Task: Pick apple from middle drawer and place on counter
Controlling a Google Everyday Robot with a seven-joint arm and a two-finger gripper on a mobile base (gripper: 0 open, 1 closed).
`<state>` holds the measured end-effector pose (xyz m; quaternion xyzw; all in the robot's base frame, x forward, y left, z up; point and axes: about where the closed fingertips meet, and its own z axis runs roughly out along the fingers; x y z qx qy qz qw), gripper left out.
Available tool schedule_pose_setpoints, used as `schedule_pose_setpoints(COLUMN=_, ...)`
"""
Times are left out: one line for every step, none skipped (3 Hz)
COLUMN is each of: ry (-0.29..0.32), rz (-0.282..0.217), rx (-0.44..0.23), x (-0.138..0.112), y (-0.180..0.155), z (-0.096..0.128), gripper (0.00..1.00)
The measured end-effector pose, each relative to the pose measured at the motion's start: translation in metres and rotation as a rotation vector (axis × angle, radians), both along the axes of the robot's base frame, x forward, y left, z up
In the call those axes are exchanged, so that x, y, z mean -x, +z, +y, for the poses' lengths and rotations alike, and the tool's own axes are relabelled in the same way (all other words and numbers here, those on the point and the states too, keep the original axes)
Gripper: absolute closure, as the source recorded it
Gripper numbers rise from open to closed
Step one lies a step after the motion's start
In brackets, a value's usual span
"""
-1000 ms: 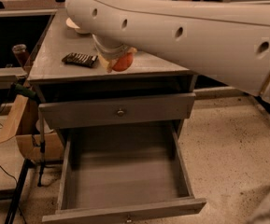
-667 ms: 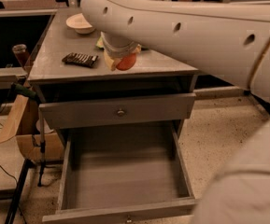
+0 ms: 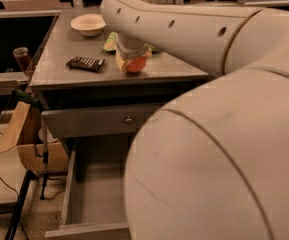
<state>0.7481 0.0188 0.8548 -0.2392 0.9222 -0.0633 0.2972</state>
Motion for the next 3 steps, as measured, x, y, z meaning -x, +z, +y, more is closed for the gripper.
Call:
schedule_pose_setpoints(ry=-0.044, rz=-0.006, rx=-0.023, x=-0.015, y=-0.001, z=-0.012, gripper=0.84)
schedule_pose_setpoints(ry=-0.071, rz=-0.016, rx=-0.051, x=-0.023, y=0.003, z=-0.021, gripper=0.53)
schedule_pose_setpoints(ry=-0.076, rz=-0.019, rx=-0.069, x=-0.027, y=0.007, z=-0.024, gripper=0.28)
